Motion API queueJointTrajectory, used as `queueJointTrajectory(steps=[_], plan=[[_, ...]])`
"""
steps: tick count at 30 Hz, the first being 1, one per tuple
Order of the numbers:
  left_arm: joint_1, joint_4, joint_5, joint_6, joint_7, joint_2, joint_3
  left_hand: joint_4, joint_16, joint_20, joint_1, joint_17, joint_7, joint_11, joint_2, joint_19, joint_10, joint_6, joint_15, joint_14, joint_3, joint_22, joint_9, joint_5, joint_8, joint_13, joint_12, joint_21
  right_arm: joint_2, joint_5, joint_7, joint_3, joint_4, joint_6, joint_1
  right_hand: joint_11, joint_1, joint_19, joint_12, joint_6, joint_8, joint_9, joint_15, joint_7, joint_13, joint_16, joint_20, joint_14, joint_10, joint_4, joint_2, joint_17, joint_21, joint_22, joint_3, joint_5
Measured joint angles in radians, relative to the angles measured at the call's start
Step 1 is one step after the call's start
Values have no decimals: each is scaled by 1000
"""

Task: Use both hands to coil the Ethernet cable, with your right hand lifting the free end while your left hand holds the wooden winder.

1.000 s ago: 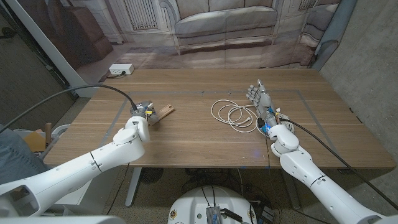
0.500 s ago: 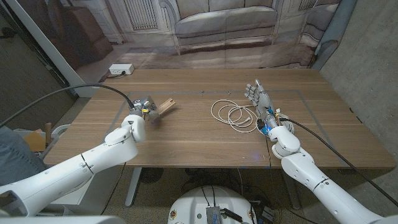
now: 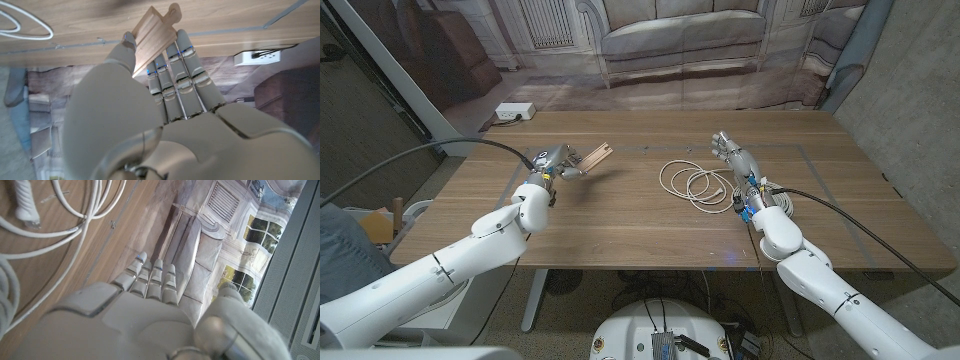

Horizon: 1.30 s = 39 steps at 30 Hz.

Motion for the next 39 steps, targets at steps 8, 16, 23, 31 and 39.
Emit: queueJointTrajectory(steps=[8, 16, 23, 31, 39], plan=[[10, 65, -8, -201, 39, -19, -31, 0, -2, -4, 0, 4, 0, 0, 0, -4, 3, 0, 0, 0, 0, 0, 0, 0, 0, 5, 0, 0, -38, -128, -83, -13, -34, -57, -15, -37, 57, 16, 0, 31, 0, 0, -10, -39, 0, 0, -1, 24, 30, -36, 9, 0, 0, 0, 22, 0], [7, 119, -19, -341, 44, -45, -54, 0, -4, -4, 0, 7, 0, 0, 0, -4, 3, 0, 0, 0, 0, 0, 0, 1, 0, 11, -7, 0, -69, -236, -160, -20, -70, -136, -31, -77, 124, 41, 4, 72, 0, 5, -38, -91, -2, 0, -1, 61, 59, -71, 21, 0, 0, 3, 46, 0], [0, 144, -33, -418, 30, -64, -65, 0, -4, -6, 0, 9, 0, 0, 0, -6, 3, 0, 0, 0, 0, 0, 0, 1, 2, 15, -7, -5, -100, -295, -195, -26, -102, -202, -43, -82, 173, 41, 4, 94, 0, 5, -41, -112, -2, -4, -2, 66, 64, -92, 40, 0, 0, 3, 68, 0], [-1, 158, -40, -450, 18, -88, -78, 0, -8, -9, 0, 12, 0, 0, 0, -9, 3, 0, 2, 2, 0, 0, 0, 1, 3, 22, -8, -5, -133, -370, -223, -39, -138, -306, -51, -102, 317, 64, -1, 112, 0, 5, -47, -138, -2, -12, 0, 71, 69, -130, 43, -5, -5, 0, 106, 0], [10, 151, -41, -456, 17, -103, -91, 0, -9, -9, 0, 14, 0, 3, 0, -9, 11, 0, 2, 2, 0, 0, 0, 1, 5, 27, -12, -5, -168, -443, -232, -59, -180, -400, -55, -134, 460, 70, -16, 124, 0, 5, -47, -168, -2, -16, -5, 71, 62, -127, 26, -5, -12, 0, 138, 0]])
